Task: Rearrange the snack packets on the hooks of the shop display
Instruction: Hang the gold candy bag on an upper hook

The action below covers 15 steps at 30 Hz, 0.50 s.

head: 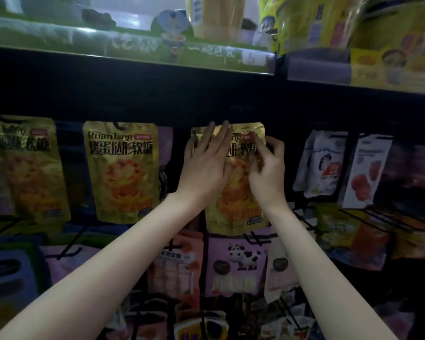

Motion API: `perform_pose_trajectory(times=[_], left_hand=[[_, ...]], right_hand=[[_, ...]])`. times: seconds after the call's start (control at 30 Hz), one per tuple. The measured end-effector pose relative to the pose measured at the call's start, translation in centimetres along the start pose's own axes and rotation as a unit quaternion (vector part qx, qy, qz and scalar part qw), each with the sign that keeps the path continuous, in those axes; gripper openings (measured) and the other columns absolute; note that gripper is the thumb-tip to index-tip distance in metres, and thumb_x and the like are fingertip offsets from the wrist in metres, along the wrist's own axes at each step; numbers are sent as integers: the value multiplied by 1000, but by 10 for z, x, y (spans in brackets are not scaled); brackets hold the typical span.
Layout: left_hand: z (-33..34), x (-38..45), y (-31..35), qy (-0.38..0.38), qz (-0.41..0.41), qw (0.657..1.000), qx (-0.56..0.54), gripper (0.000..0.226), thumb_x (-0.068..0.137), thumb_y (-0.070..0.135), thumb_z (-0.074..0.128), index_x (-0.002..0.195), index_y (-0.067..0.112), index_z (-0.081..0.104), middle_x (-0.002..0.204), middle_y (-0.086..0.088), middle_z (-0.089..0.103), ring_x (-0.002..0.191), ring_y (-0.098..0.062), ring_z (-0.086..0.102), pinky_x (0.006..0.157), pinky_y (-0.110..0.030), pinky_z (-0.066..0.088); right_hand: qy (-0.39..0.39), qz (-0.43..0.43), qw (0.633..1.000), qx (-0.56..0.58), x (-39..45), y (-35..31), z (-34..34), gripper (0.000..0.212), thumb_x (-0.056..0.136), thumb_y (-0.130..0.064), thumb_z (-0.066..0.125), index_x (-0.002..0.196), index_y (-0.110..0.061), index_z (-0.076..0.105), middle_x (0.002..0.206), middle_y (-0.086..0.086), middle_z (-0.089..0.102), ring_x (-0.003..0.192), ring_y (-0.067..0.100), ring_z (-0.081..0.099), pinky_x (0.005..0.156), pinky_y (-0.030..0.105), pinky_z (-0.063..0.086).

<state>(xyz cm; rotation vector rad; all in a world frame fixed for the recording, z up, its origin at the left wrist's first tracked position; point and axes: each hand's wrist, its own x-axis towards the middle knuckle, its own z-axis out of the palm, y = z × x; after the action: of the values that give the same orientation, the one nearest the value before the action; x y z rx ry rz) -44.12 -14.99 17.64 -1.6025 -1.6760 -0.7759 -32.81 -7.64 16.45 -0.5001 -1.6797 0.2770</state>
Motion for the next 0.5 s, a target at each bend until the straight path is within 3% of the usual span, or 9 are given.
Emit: perform_pose_trajectory(times=[0.2, 0.37, 0.5], left_hand=[[4, 2, -2, 23, 40, 998, 34, 56, 90, 30, 25, 143, 12, 35, 151, -6, 30, 141, -26, 25, 112, -49, 19], [4, 4, -1, 38, 65, 996, 52, 52, 90, 29, 31, 137, 11, 45, 147, -8, 38, 137, -28, 33, 111, -47, 18], [2, 7, -3, 45, 65, 995, 68, 51, 92, 32, 32, 136, 12, 47, 147, -6, 39, 137, -26, 33, 110, -42, 8]], right_hand=[[-11, 26, 999, 22, 1, -1, -2, 40, 93, -1, 49, 133, -9, 50, 128, 15, 40, 124, 23, 40, 102, 16, 31], [-64, 64, 994, 64, 9, 2, -12, 40, 93, -2, 49, 132, -14, 51, 124, 11, 43, 117, 16, 44, 91, -3, 29], [-92, 86, 989, 73, 17, 3, -19, 39, 93, -3, 51, 129, -18, 54, 127, 9, 45, 122, 20, 45, 104, 23, 36]])
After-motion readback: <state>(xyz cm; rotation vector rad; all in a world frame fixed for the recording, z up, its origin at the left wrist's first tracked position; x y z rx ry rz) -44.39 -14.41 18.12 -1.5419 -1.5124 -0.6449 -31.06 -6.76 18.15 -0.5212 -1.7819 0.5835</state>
